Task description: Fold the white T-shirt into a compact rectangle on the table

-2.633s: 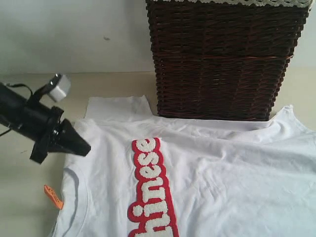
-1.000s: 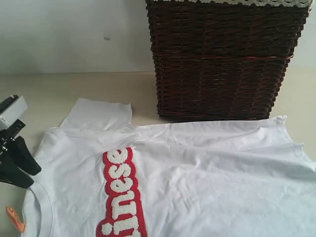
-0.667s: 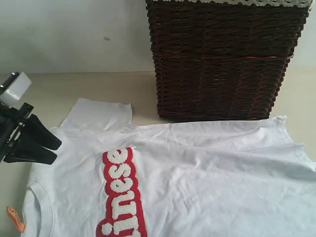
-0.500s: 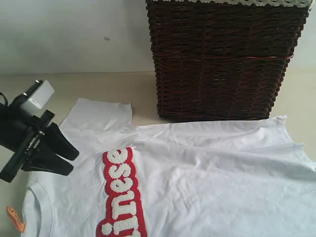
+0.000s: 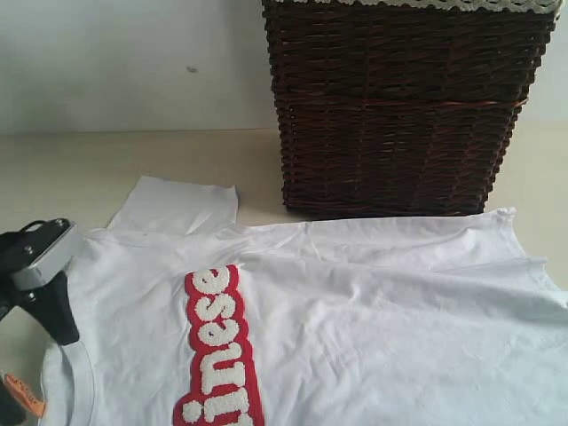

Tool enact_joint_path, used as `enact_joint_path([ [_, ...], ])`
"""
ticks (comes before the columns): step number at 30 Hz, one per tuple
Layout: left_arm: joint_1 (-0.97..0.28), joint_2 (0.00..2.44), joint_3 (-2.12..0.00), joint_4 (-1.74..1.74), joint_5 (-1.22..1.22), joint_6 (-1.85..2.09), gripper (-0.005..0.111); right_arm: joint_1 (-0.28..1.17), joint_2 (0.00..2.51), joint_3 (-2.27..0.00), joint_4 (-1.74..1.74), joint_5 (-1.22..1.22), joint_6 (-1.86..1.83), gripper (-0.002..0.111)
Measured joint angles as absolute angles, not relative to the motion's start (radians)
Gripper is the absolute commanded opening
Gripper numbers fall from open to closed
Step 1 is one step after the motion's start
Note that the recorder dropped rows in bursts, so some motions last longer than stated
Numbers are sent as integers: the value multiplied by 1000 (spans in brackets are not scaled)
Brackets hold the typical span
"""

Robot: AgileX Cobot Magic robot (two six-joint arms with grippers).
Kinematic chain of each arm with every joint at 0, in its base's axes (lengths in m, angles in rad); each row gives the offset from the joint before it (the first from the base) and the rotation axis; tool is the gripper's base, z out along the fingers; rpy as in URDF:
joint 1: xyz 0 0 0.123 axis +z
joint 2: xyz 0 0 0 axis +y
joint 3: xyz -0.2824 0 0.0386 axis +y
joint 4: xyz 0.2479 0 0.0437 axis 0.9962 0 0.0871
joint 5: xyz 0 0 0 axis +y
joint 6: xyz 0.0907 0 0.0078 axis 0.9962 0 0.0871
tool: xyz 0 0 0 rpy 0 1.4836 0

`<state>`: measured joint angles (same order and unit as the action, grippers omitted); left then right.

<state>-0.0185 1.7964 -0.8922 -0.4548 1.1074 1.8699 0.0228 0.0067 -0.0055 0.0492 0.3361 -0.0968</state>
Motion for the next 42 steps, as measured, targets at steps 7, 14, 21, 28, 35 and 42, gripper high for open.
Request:
enact_joint_path([
  [7, -18, 1707, -799, -358, 1034, 1758, 95, 23, 7, -6, 49, 336, -97, 23],
  [14, -18, 1671, -767, -450, 1008, 1687, 95, 23, 7, -6, 49, 336, -97, 23],
  [21, -18, 1651, -683, -459, 930, 1736, 95, 23, 7, -6, 49, 336, -97, 23],
  [28, -18, 1615, -668, -497, 928, 1793, 95, 23, 7, -6, 49, 336, -97, 23],
  [35, -18, 1607, -667, -503, 940, 1797, 105, 23, 7, -6, 49, 336, -97, 23],
  [42, -18, 1607, -666, -478, 948, 1744, 105, 23, 7, -6, 49, 336, -97, 23],
])
